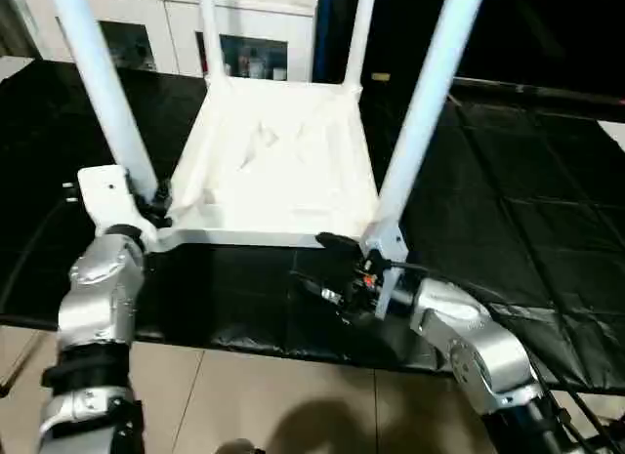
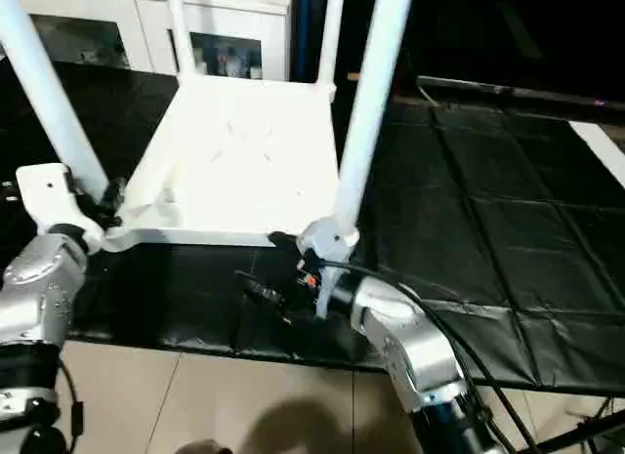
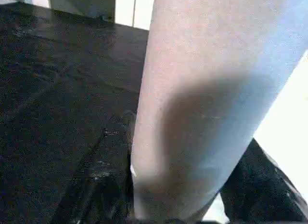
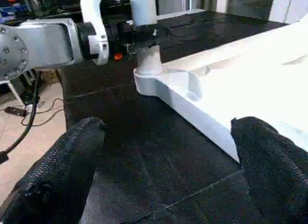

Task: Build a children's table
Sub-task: Flip table

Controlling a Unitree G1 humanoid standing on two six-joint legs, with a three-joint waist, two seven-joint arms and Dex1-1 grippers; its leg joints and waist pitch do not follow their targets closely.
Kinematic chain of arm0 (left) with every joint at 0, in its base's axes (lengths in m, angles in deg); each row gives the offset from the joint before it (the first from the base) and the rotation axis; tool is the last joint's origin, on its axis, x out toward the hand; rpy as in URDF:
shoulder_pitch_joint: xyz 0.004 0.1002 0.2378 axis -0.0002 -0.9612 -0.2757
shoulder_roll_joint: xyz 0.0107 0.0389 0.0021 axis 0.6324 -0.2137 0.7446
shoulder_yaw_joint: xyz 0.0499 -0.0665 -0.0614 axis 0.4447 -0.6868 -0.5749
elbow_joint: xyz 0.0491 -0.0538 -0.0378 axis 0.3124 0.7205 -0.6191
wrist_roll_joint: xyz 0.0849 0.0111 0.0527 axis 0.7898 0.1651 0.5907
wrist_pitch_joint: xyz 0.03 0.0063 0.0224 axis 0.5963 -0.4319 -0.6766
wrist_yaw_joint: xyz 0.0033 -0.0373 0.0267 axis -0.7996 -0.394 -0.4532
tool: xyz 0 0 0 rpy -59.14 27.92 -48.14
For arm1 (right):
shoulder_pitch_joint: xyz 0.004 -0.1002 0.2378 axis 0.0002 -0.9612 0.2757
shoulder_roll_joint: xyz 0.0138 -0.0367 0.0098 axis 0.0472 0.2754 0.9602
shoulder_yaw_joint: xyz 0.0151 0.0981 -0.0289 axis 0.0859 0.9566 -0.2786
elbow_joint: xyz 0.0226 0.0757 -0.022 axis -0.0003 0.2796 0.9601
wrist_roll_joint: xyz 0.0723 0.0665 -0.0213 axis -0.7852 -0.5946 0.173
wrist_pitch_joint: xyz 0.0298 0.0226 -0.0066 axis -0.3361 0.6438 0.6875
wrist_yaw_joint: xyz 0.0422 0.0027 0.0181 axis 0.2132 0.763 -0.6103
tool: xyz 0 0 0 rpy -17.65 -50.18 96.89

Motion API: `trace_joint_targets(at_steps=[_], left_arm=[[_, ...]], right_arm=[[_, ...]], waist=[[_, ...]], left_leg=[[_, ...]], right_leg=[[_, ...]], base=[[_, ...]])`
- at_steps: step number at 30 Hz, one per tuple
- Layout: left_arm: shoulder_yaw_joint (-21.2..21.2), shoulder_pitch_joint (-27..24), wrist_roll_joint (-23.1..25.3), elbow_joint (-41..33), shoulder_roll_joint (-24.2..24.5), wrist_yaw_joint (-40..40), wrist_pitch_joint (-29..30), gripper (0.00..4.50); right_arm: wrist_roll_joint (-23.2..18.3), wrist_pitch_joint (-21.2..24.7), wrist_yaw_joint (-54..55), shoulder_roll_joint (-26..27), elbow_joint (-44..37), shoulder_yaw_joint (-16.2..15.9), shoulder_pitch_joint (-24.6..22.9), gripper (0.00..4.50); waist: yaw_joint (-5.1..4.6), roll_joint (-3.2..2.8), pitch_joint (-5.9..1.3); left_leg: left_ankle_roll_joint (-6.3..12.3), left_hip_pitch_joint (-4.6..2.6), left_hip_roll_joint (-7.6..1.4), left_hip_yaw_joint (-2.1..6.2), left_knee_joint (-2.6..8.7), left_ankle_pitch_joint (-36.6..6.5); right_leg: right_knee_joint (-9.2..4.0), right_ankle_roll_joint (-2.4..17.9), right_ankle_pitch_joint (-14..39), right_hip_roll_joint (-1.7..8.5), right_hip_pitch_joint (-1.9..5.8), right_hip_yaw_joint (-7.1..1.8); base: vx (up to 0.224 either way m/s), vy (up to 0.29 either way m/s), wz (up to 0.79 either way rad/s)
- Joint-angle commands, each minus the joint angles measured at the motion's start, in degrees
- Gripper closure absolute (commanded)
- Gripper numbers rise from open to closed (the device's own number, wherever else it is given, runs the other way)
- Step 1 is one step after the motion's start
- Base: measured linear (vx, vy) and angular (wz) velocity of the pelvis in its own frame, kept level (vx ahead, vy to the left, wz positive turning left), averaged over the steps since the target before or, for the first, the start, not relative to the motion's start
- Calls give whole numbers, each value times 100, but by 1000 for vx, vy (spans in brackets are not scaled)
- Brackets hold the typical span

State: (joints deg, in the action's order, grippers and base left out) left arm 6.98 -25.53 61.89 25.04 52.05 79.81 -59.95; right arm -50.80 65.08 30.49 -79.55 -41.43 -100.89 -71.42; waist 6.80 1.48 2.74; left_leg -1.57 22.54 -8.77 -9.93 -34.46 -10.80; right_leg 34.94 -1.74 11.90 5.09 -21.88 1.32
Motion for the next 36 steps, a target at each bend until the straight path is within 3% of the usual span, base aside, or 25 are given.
trace_joint_targets(at_steps=[1,3,7,8,11,15,19,22,28,33,34,36], left_arm=[[82,-35,-506,-221,-380,-20,266,234],[-59,-22,-730,-300,-535,-116,429,234],[-398,72,-1165,-402,-842,-354,766,234],[-463,104,-1266,-403,-912,-404,836,234],[-644,145,-1621,-611,-1235,-611,1139,234],[-448,-19,-1503,-973,-1412,-609,1313,234],[-341,-57,-1372,-1103,-1381,-582,1385,239],[-348,-18,-1371,-1117,-1327,-598,1417,239],[-345,-9,-1409,-1196,-1333,-627,1516,239],[-240,-7,-1414,-1228,-1276,-574,1629,239],[-240,-7,-1414,-1228,-1276,-574,1629,239],[-204,10,-1401,-1230,-1235,-529,1684,239]], right_arm=[[-96,39,-91,-32,168,113,81,0],[-99,176,-67,-21,233,102,168,0],[28,417,268,99,461,134,385,0],[15,478,422,183,556,215,446,0],[-63,616,1192,539,1049,658,703,0],[-210,825,1647,755,1377,970,868,0],[-355,760,1928,1001,1673,1254,1066,0],[-425,696,2030,1164,1981,1438,1237,0],[-394,349,2702,1357,2880,1856,1710,0],[-1252,-156,2361,1796,3713,2667,2396,0],[-1252,-156,2361,1796,3713,2667,2396,0],[-1775,-348,2262,1966,4061,3163,2743,0]], waist=[[-27,-98,-359],[-23,-130,-351],[-32,-100,-339],[-34,-67,-341],[-19,-83,-348],[-13,-112,-353],[-22,-91,-370],[-27,-94,-367],[-41,-134,-375],[-68,-159,-384],[-82,-157,-384],[-73,-159,-399]], left_leg=[[-126,-173,-408,164,504,-1224],[-119,-178,-400,160,501,-1238],[-46,-150,-381,149,491,-1146],[-2,-141,-377,138,477,-1053],[45,-144,-370,118,456,-859],[-34,-165,-396,118,488,-1013],[48,-135,-383,114,475,-792],[53,-131,-382,106,478,-736],[-131,-154,-387,88,489,-821],[-116,-124,-393,108,506,-937],[-91,-120,-390,102,500,-911],[-1,-126,-397,99,478,-734]], right_leg=[[-272,1291,-258,322,173,-149],[-285,1308,-133,319,160,-151],[-316,1307,118,332,173,-154],[-317,1331,153,337,173,-159],[-311,1446,243,339,141,-158],[-323,1384,348,315,126,-138],[-301,1255,-7,325,148,-123],[-307,1199,22,327,149,-110],[-299,1220,61,318,127,-95],[-275,1234,-61,332,162,-79],[-271,1251,-119,332,162,-83],[-250,1304,-322,340,169,-71]], base=[[0,0,0],[0,0,0],[0,0,0],[0,0,0],[0,0,0],[0,0,0],[0,0,0],[0,0,0],[0,0,0],[0,0,0],[0,0,0],[0,0,0]])
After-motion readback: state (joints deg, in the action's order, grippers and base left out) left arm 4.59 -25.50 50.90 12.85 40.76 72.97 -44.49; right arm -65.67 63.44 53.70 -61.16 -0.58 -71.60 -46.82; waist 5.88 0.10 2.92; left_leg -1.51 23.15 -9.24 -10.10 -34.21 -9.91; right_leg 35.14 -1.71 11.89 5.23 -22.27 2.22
